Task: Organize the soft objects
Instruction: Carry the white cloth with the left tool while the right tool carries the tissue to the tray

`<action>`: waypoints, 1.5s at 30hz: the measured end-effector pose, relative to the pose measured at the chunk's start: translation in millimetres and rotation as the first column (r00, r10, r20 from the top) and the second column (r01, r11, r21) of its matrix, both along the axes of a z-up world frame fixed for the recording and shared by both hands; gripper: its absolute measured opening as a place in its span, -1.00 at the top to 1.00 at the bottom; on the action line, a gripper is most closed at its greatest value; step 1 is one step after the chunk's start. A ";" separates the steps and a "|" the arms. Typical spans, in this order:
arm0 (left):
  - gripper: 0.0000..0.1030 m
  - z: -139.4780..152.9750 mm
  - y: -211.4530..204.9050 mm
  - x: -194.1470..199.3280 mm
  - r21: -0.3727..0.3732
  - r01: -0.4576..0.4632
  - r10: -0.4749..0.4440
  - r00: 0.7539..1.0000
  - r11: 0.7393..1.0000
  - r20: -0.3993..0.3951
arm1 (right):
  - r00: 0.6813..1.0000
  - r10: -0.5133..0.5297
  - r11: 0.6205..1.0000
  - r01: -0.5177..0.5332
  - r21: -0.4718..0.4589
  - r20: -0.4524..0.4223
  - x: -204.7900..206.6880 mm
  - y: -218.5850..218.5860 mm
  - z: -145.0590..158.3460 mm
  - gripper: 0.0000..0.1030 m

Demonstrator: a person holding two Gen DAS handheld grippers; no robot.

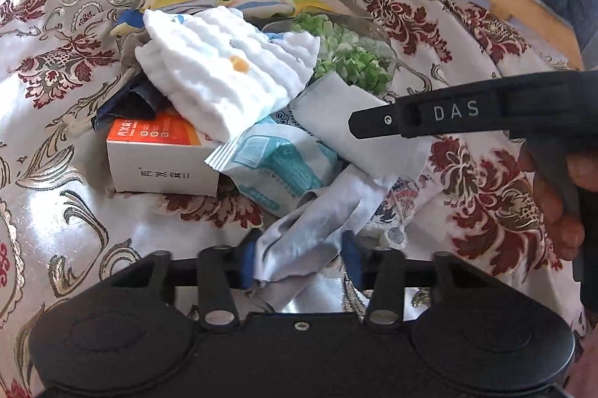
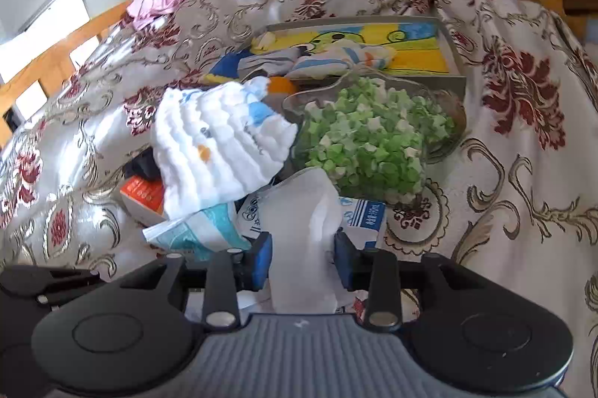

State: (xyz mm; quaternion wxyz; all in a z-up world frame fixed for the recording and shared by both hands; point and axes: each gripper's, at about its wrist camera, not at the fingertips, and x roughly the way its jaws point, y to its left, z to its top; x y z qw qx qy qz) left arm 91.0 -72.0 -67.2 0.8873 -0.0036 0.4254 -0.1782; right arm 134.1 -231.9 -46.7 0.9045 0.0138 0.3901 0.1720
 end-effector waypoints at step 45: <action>0.96 98.4 59.7 0.1 -0.223 -0.226 0.274 0.938 0.948 0.211 | 0.898 -0.067 0.998 0.062 0.025 0.435 -15.2 -8.5 63.2 0.88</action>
